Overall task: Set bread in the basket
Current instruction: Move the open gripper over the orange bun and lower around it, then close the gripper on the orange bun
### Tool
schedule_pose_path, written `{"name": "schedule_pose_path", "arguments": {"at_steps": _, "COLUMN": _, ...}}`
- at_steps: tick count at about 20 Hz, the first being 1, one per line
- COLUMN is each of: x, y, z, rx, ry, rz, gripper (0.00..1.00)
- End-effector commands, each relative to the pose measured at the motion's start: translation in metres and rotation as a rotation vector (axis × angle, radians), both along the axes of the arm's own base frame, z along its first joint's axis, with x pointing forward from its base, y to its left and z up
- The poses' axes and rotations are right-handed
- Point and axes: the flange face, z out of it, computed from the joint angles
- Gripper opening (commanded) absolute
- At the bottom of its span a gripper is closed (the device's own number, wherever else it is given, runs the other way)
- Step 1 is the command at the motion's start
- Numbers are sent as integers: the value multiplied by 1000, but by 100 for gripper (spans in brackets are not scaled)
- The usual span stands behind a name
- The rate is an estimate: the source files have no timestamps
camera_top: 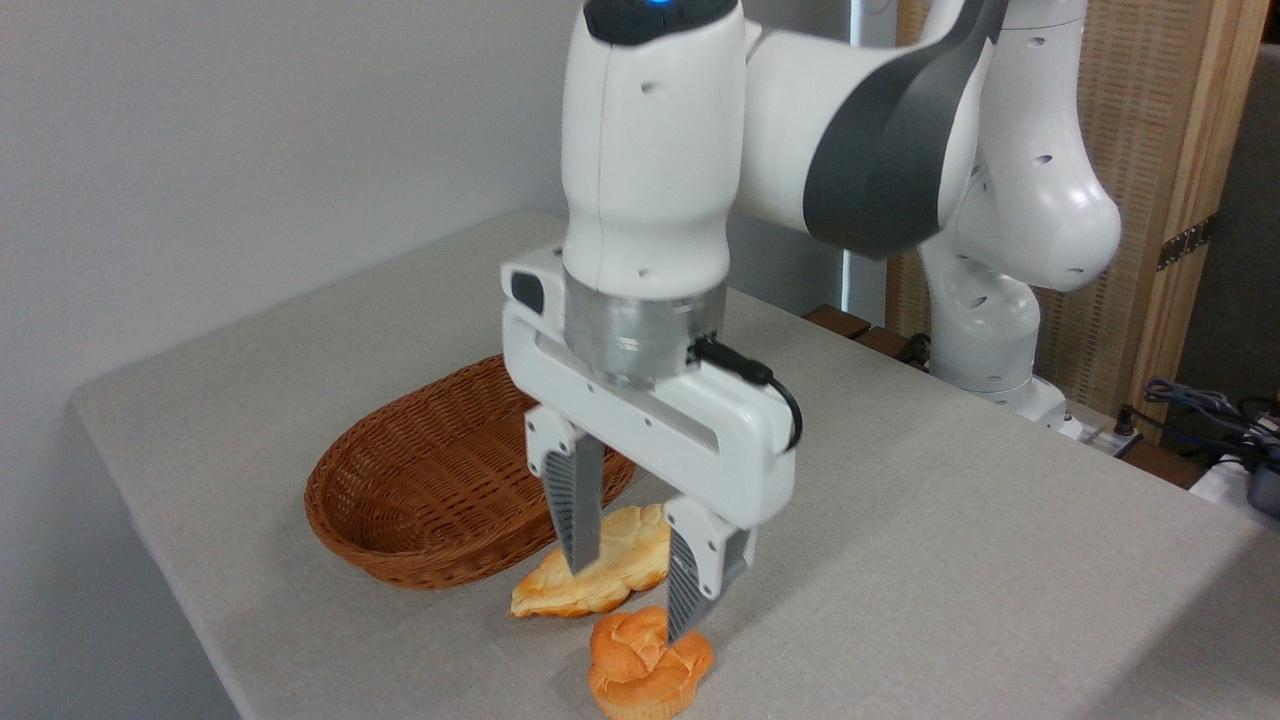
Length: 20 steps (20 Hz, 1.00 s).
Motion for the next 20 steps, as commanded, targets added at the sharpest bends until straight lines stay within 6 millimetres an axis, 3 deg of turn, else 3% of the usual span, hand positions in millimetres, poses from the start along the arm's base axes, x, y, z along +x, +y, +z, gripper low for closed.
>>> {"name": "schedule_pose_path", "arguments": {"at_steps": 1, "x": -10, "y": -2, "z": -21, "rx": 22, "ry": -13, "rz": -21, "gripper": 100}}
{"name": "schedule_pose_path", "arguments": {"at_steps": 7, "x": -8, "y": -9, "z": -43, "rx": 36, "ry": -13, "rz": -30, "gripper": 100}}
{"name": "schedule_pose_path", "arguments": {"at_steps": 20, "x": 3, "y": -14, "z": -66, "rx": 78, "ry": -3, "rz": -49, "gripper": 100}}
